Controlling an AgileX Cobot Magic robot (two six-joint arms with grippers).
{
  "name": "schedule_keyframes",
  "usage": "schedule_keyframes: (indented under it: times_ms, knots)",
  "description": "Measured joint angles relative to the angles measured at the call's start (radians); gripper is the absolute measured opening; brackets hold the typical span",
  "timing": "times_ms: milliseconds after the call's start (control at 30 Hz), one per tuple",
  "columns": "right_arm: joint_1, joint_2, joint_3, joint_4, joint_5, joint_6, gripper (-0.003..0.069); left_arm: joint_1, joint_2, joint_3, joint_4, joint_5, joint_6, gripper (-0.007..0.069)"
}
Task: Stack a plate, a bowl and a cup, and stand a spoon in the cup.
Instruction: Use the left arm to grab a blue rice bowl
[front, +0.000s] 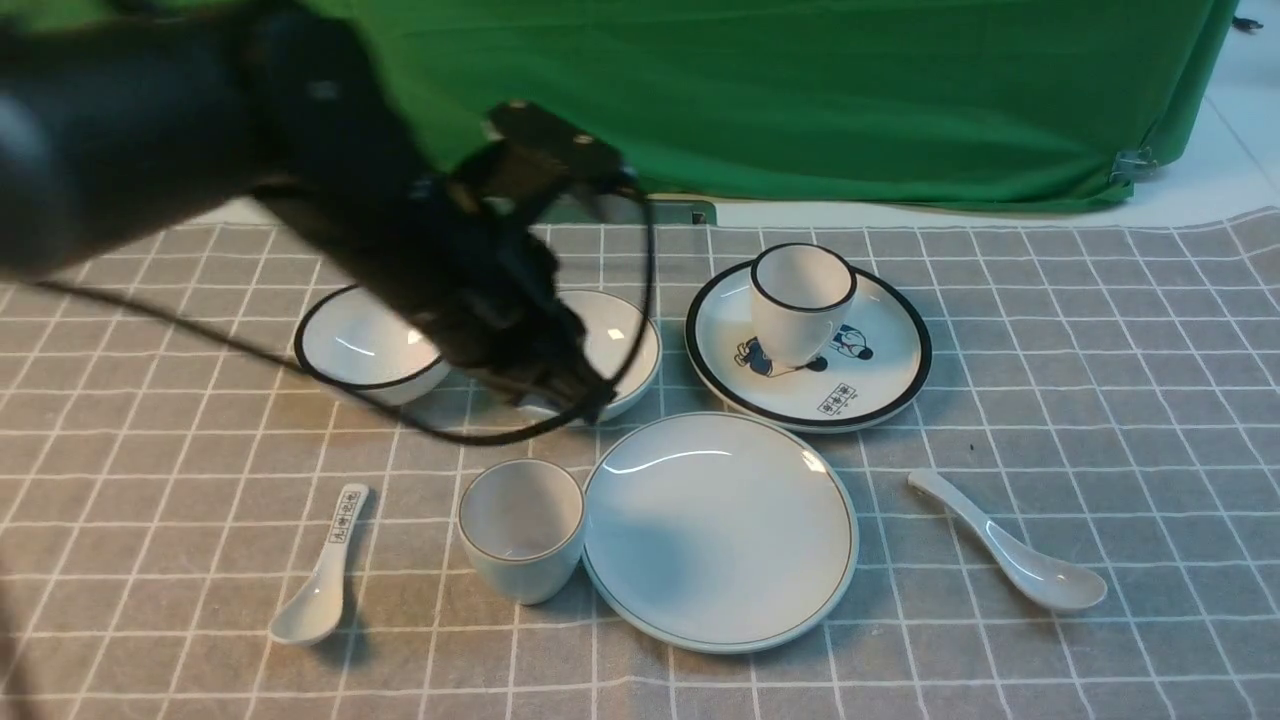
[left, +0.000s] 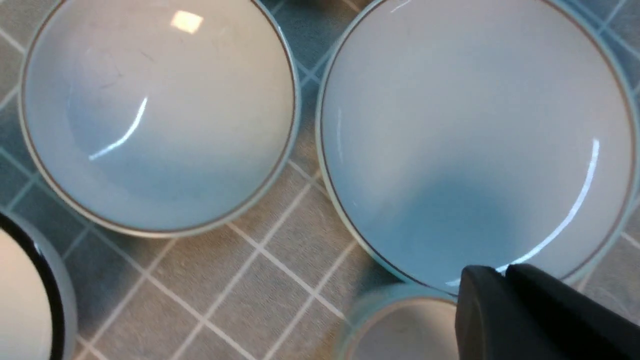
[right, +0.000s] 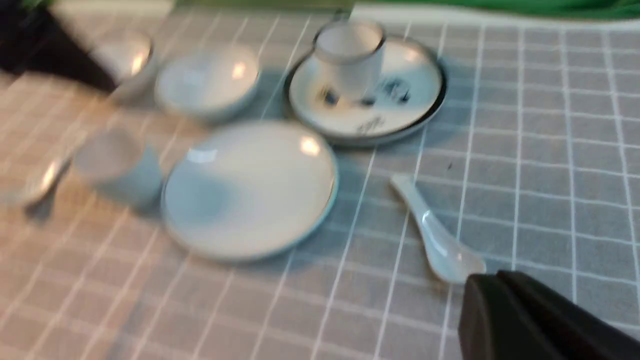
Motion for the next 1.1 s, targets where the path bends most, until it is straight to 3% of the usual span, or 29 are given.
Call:
schedule_keyframes:
  times_ms: [200,267,367,500,767,1000,1100]
  knots:
    - [0.031,0.042,-0.032,0.0,0.041,-0.028,0.0041,-0.001,0.194,-0.209,0.072,0.057,0.012,0.016]
    - [0.035,0.042,-0.032,-0.001,0.047,-0.029,0.004,-0.001,0.262,-0.266,0.096,0.041,0.019,0.0265]
    - [0.037,0.042,-0.032,-0.001,0.045,-0.031,0.004,-0.001,0.319,-0.293,0.109,0.013,0.057,0.0349]
    - [0.037,0.042,-0.032,-0.001,0.045,-0.031,0.0042,-0.001,0.38,-0.299,0.155,-0.027,0.09,0.0402]
    - [0.037,0.042,-0.032,-0.001,0.045,-0.031,0.0052,-0.002,0.446,-0.299,0.245,-0.1,0.096,0.0337]
    - [0.037,0.042,-0.032,-0.001,0.045,-0.031,0.0057,-0.002,0.437,-0.308,0.196,-0.097,0.132,0.0102]
    - [0.037,0.042,-0.032,-0.001,0.045,-0.031,0.0057,-0.006,0.41,-0.308,0.194,-0.084,0.104,0.0048]
